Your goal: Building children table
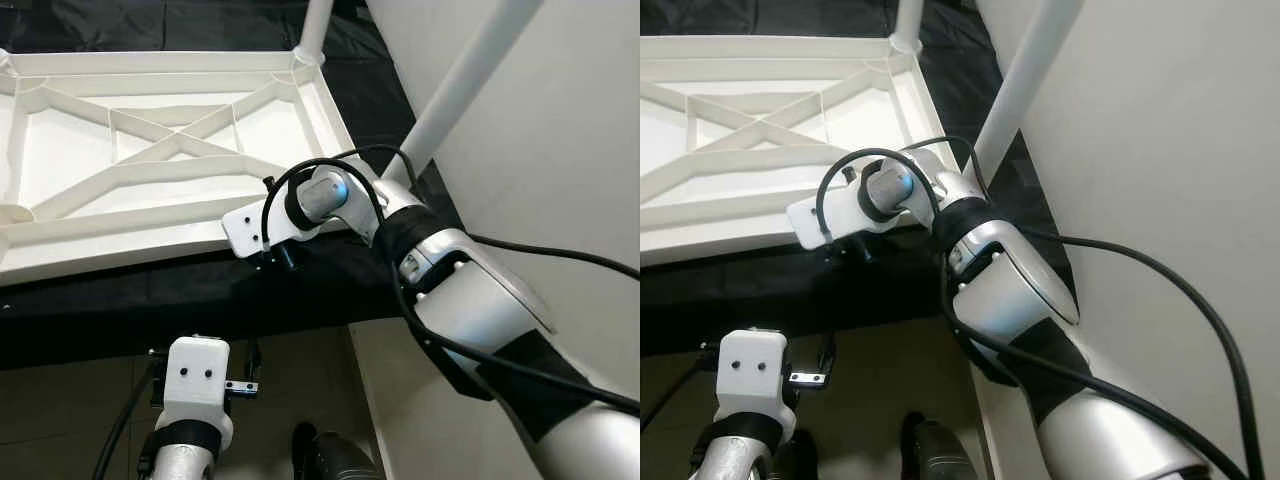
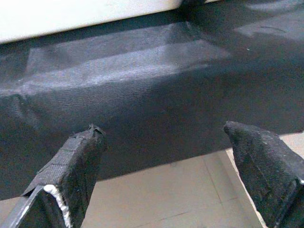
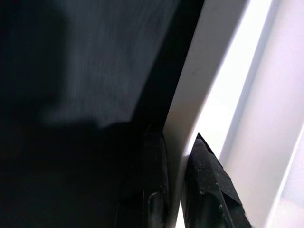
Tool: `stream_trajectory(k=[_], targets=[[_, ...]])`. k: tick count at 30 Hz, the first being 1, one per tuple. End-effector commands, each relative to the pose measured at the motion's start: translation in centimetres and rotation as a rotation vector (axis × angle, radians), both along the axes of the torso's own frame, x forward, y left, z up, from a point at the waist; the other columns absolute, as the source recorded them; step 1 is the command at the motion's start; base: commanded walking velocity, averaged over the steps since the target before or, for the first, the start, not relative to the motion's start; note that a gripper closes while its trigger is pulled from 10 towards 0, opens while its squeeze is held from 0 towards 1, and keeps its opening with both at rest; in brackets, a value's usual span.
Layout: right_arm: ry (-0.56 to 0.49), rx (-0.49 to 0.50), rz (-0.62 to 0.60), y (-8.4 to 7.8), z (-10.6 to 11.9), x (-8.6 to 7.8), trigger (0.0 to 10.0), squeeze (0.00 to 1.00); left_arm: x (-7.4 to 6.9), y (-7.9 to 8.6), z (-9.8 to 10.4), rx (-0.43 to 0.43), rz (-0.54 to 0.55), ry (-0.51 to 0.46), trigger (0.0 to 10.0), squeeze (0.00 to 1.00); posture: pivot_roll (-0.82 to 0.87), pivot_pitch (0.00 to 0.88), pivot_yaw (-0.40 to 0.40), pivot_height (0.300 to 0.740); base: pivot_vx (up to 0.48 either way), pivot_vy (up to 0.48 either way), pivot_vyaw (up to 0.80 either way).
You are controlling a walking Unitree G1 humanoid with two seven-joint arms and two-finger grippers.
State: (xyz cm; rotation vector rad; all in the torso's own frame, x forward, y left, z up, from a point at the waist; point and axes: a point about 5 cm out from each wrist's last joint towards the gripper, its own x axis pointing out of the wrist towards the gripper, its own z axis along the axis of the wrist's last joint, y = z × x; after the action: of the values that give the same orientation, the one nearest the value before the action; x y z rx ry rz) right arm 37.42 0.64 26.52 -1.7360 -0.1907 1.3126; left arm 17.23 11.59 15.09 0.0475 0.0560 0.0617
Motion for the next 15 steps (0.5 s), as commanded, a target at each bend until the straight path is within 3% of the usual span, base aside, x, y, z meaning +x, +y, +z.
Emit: stream_trajectory(k=[1,7,15], targets=[[-0.123,-0.18,0.113,0.1,-1.7,-0.4,0.0,0.0,-0.3,-3.5,-0.3,-0.084,-0.126,0.028,10.0,0.0,-0.03,0.245,-0.191,0.734,0.0,0.0,0.0],[-0.058,-0.05,0.046,0.5,-1.4,-0.3,0.0,0.0,0.1,-3.5,-0.5,-0.078,-0.127,0.026,10.0,0.0,-0.02,0.239,-0.193,0.734,0.0,0.0,0.0],[-0.058,-0.087,0.09,0.3,-2.8,-0.5,0.0,0.0,0.2,-3.5,-0.6,-0.077,-0.131,0.022,10.0,0.0,-0.03,0.238,-0.192,0.734,0.0,0.0,0.0]])
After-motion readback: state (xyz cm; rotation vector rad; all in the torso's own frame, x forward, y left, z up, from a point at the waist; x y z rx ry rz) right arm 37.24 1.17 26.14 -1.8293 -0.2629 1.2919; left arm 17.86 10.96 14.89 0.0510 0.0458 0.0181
